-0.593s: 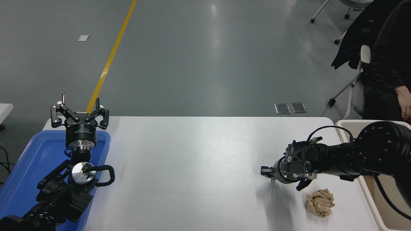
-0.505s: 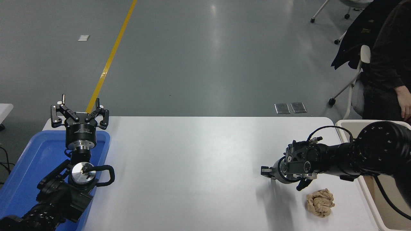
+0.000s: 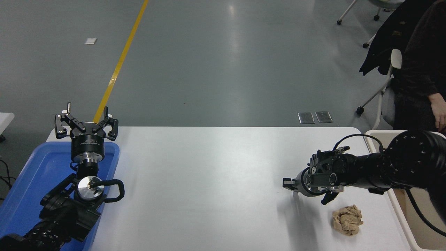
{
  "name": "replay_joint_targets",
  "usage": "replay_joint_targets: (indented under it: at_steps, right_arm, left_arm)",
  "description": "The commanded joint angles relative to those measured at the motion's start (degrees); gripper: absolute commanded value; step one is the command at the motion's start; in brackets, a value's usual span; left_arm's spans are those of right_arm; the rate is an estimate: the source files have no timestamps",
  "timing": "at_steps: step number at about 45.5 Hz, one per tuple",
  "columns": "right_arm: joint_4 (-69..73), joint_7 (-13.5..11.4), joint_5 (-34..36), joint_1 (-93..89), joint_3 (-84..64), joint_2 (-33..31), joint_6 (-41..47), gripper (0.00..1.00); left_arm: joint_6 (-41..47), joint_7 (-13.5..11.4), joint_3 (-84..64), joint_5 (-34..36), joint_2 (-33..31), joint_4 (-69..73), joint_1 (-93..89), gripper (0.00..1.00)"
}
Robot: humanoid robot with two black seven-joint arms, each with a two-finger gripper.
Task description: Pick up paper ball place in dustbin
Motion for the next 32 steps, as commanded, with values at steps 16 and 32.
replay_joint_targets:
  at_steps: [16,32]
  right_arm:
    - [20.65,-0.08,0.37,28.85,-0.2,-18.64,14.35,1.0]
    - [36.3,-2.89,-1.74,51.19,0.33,-40.53,37.3,1.0]
  left_arm:
    - [-0.06,0.0,0.04,-0.02,0.05,0.0,0.0,0.99]
    - [0.03,0.0,0.04,-0.02,0.05,0.0,0.0,0.99]
